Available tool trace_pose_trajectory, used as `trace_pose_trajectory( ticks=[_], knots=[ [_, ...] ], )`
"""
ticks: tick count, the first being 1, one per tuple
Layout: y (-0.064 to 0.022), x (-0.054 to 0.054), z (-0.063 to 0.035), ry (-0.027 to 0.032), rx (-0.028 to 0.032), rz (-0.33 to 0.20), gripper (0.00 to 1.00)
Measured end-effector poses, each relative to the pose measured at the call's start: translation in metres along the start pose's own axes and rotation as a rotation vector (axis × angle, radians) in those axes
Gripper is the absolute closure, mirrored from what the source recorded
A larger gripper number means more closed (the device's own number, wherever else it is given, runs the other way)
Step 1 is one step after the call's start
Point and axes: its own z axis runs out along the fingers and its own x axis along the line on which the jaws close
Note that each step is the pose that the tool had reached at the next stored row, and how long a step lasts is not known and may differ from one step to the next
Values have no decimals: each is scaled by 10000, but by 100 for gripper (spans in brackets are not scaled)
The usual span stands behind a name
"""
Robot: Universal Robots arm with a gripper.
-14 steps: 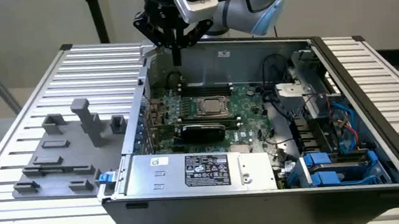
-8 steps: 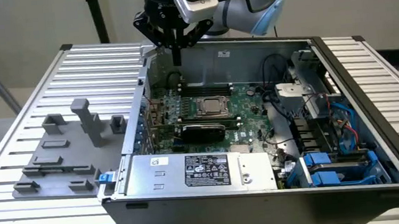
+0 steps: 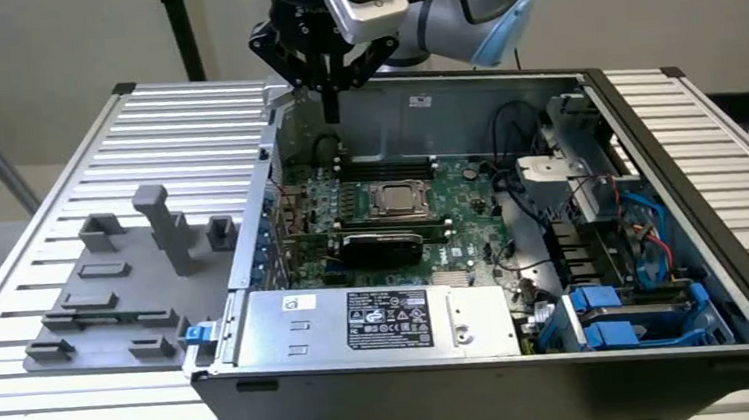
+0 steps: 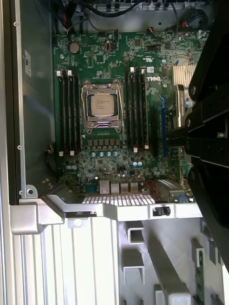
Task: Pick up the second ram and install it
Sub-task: 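Reach for the second ram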
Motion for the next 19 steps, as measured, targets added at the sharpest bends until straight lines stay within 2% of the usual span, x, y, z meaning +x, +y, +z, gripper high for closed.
trace_pose_trajectory(
  ticks=[7, 19],
  knots=[
    [-31, 123, -3, -39, -4, -3, 89],
    [-108, 412, -12, -162, -13, -15, 89]
  ],
)
